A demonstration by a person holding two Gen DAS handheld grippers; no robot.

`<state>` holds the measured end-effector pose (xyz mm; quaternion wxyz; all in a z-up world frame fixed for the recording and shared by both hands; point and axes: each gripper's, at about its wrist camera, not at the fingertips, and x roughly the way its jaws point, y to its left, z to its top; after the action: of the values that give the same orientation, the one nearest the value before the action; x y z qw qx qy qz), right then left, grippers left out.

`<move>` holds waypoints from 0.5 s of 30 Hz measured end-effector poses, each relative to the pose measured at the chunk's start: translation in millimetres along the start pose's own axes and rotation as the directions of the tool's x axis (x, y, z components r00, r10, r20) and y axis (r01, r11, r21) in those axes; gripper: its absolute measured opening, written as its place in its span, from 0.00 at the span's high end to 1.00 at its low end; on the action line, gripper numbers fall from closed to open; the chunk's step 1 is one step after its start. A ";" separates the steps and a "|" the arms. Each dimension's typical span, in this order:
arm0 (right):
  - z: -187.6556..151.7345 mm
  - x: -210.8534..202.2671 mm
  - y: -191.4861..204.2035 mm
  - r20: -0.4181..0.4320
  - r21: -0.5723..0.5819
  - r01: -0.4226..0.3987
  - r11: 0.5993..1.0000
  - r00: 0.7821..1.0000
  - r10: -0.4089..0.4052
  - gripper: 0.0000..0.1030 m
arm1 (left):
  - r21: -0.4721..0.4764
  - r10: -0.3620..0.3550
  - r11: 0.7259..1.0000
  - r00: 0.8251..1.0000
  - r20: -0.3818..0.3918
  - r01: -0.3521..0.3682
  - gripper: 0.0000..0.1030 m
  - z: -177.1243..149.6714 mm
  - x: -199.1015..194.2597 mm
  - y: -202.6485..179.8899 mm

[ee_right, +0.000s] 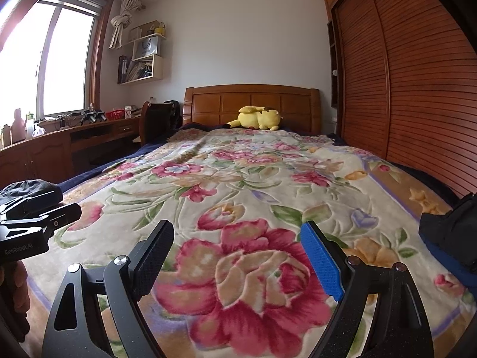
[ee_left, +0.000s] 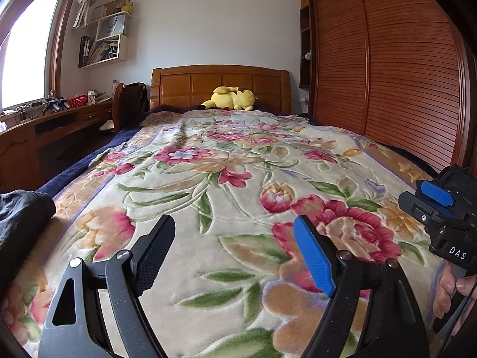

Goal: Fold large clothes

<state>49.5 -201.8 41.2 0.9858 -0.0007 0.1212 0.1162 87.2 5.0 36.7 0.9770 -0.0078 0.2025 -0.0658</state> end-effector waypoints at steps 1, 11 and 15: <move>-0.2 -0.1 0.1 0.000 0.000 0.000 1.000 1.000 0.000 0.15 | 0.001 0.000 1.000 1.000 0.000 0.000 0.20 0.1 0.0 0.1; 0.4 -0.3 -1.6 -0.001 -0.002 -0.004 1.000 1.000 0.004 0.15 | 0.001 0.002 1.000 1.000 0.003 -0.002 0.20 0.0 -0.8 1.1; 1.0 -0.2 -2.7 -0.001 -0.002 -0.006 1.000 1.000 0.006 0.15 | 0.002 0.004 1.000 1.000 0.006 -0.004 0.20 2.2 -0.6 3.7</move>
<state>50.1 -204.5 42.1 0.9854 -0.0013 0.1217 0.1191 88.0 8.8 38.8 0.9778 -0.0066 0.1994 -0.0642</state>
